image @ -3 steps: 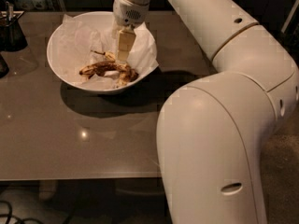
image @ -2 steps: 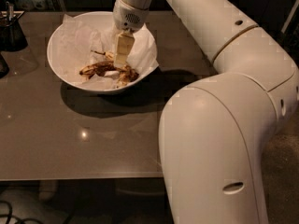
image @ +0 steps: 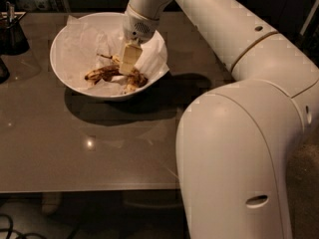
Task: Pick banana from white bowl
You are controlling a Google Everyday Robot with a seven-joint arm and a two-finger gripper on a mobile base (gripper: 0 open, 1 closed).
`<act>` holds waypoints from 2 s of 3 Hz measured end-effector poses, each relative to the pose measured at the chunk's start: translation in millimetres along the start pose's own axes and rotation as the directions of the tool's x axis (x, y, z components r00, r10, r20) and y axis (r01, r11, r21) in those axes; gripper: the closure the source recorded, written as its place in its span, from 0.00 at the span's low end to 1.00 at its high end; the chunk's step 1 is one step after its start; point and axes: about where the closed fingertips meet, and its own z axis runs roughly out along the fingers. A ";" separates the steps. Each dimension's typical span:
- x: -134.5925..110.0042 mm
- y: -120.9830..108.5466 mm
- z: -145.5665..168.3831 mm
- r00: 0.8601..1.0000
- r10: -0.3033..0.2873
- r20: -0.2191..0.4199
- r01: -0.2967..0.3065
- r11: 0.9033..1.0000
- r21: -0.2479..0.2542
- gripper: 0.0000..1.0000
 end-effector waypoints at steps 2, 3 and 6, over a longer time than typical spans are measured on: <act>1.3 4.1 8.4 0.999 0.028 0.018 -0.028 0.999 -0.022 0.56; 1.4 2.4 10.3 1.000 0.028 0.011 -0.028 0.999 -0.030 0.58; -0.9 -8.5 20.6 1.000 0.012 -0.012 -0.013 0.999 -0.048 0.60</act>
Offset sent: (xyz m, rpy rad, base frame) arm -0.0132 -0.0055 -0.0101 0.0051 0.0754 -0.0158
